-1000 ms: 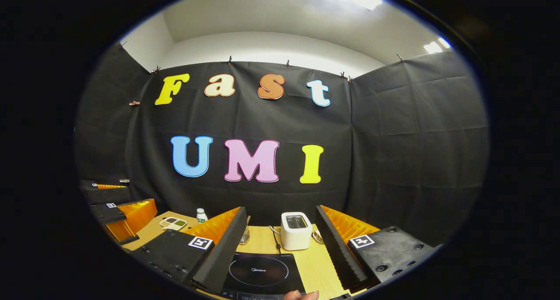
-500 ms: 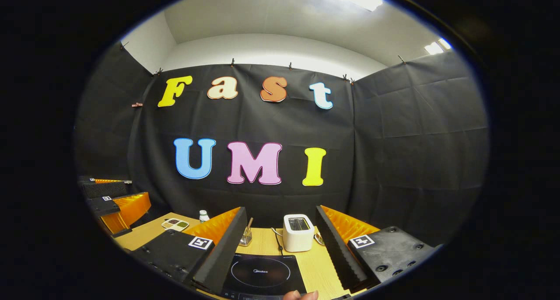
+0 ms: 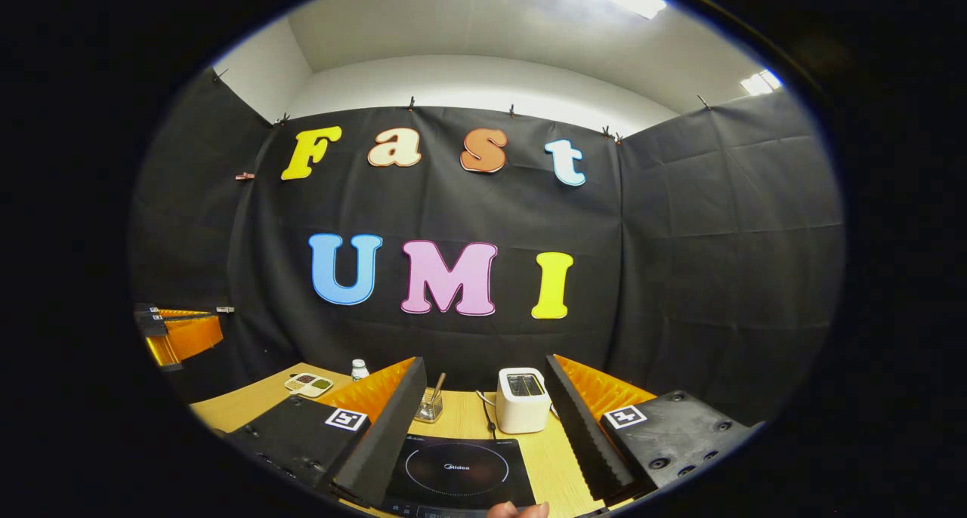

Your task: First push the handle of the pot to place it horizontally, then grasp the pot with both hands and set it on the induction cooktop.

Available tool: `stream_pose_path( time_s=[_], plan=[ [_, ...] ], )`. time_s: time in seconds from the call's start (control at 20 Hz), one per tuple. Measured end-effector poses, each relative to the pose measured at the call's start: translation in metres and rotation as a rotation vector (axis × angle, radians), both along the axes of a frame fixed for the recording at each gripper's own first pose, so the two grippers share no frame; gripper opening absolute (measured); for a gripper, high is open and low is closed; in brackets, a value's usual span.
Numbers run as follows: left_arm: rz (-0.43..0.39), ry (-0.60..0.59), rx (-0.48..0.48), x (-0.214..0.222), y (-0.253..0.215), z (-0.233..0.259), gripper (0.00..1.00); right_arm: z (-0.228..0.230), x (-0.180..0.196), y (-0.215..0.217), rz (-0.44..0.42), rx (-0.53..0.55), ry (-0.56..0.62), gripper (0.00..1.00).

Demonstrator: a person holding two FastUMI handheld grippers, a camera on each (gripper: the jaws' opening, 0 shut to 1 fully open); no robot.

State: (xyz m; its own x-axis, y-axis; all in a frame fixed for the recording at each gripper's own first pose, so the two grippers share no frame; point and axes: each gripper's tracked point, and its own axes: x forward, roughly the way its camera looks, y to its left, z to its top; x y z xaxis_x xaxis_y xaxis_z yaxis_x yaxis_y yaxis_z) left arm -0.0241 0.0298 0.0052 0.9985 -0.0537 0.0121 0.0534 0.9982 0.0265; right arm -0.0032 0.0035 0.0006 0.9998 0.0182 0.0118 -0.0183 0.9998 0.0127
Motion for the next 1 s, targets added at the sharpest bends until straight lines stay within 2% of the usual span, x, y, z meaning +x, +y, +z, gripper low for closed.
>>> stream_pose_path(
  time_s=[0.25,0.45,0.65,0.85,1.0],
  plan=[
    [-0.059,0.205,-0.028,-0.004,0.009,-0.052,0.05,0.000,-0.001,0.003,0.001,0.002,-0.002,0.97],
    [-0.118,0.369,0.010,-0.009,0.012,-0.094,0.05,-0.005,-0.001,-0.001,-0.007,-0.010,0.005,0.98],
    [-0.178,0.565,0.004,-0.021,0.010,-0.145,0.05,-0.008,0.000,-0.005,-0.018,-0.015,0.014,0.98],
    [-0.198,0.777,0.016,-0.038,0.018,-0.198,0.05,-0.013,0.002,-0.010,-0.025,-0.017,0.025,0.98],
    [-0.205,0.935,-0.018,-0.058,0.019,-0.233,0.05,-0.012,0.002,-0.014,-0.031,-0.022,0.025,0.98]
  ],
)
